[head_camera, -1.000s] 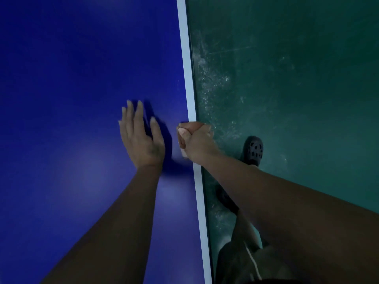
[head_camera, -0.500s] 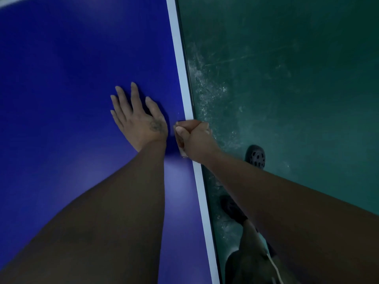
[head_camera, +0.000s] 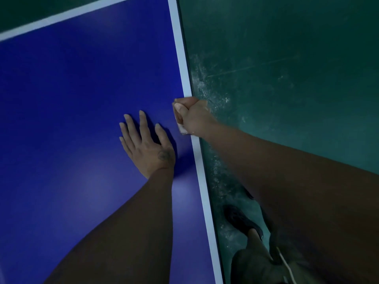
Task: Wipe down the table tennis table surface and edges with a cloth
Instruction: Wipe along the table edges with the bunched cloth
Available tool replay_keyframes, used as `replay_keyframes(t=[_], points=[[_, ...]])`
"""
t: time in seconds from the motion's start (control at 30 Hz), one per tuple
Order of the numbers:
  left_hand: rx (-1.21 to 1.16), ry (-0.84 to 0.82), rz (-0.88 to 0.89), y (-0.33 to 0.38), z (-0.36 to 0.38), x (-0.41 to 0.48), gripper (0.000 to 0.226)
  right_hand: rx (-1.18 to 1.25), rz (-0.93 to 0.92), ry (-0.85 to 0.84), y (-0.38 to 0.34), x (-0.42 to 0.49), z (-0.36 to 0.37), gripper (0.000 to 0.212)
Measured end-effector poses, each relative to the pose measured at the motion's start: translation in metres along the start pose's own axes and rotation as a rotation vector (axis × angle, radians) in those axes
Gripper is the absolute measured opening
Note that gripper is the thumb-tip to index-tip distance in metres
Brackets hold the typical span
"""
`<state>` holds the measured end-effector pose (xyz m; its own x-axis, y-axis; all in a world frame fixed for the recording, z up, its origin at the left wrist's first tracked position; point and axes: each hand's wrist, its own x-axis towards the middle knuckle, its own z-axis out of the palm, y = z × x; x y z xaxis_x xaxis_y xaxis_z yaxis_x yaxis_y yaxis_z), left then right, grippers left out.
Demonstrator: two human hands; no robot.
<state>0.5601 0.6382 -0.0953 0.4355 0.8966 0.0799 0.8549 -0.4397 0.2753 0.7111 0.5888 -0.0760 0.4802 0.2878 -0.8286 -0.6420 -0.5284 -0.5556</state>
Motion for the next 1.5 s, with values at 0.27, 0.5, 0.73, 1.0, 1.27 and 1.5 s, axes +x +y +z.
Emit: replay_keyframes(t=[0.27,0.5,0.73,1.0,1.27,1.5], points=[[-0.046,-0.015,-0.005,0.003,-0.002,0.001,0.059,-0.161,-0.059,-0.037,0.037,-0.017,-0.002,0.087],[-0.026,-0.001,-0.003,0.002,0.0,0.002,0.059,-0.385,-0.038,-0.036,0.063,-0.031,0.002,0.105],[-0.027,-0.01,-0.002,0.004,-0.001,0.003,0.058,-0.183,0.078,-0.081,0.031,-0.004,0.002,0.091],[-0.022,-0.002,0.019,0.004,0.001,0.003,0.058,-0.222,0.026,-0.05,-0.005,0.02,-0.001,0.09],[-0.006,0.004,0.025,0.0,0.002,0.003,0.058,-0.18,-0.014,-0.024,-0.035,0.028,-0.006,0.08],[-0.02,-0.004,0.023,-0.001,0.004,0.004,0.056,-0.019,0.007,-0.054,-0.063,0.037,-0.004,0.073]])
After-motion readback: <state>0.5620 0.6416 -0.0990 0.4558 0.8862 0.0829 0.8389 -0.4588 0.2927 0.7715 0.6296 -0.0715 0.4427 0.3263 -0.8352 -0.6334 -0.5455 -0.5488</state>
